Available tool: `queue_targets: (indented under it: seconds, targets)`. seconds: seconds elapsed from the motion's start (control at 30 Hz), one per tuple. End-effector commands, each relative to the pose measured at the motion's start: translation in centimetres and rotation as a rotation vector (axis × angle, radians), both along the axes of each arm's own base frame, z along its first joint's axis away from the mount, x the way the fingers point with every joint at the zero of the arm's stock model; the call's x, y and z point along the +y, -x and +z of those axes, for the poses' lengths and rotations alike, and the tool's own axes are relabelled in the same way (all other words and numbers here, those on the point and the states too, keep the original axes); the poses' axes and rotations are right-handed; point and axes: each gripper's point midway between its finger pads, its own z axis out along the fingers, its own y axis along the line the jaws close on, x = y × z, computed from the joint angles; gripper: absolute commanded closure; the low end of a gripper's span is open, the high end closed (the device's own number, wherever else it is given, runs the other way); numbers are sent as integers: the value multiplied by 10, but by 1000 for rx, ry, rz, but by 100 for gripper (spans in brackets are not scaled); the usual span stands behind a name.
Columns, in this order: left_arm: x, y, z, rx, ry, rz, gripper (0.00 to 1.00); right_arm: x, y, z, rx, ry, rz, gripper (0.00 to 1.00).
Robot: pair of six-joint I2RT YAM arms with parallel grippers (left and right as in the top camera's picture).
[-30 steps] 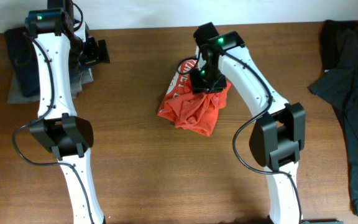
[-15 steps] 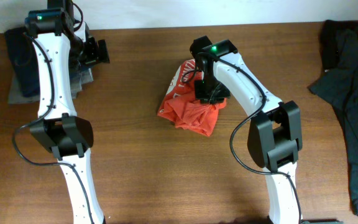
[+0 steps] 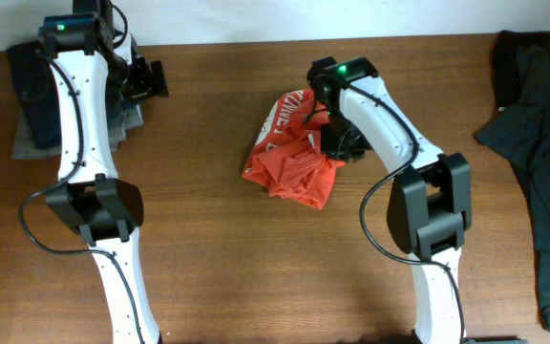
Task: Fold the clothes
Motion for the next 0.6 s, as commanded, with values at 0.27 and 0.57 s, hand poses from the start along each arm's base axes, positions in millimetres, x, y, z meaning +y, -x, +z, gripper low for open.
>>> queue_targets:
  seconds: [0.27,0.57]
  targets:
    - [2,-2,-8,13,-5,7,1,89,11,45,-28,-330,67,17]
    - [2,-2,-8,13,-5,7,1,104,6,18,-115,-230,-106,20]
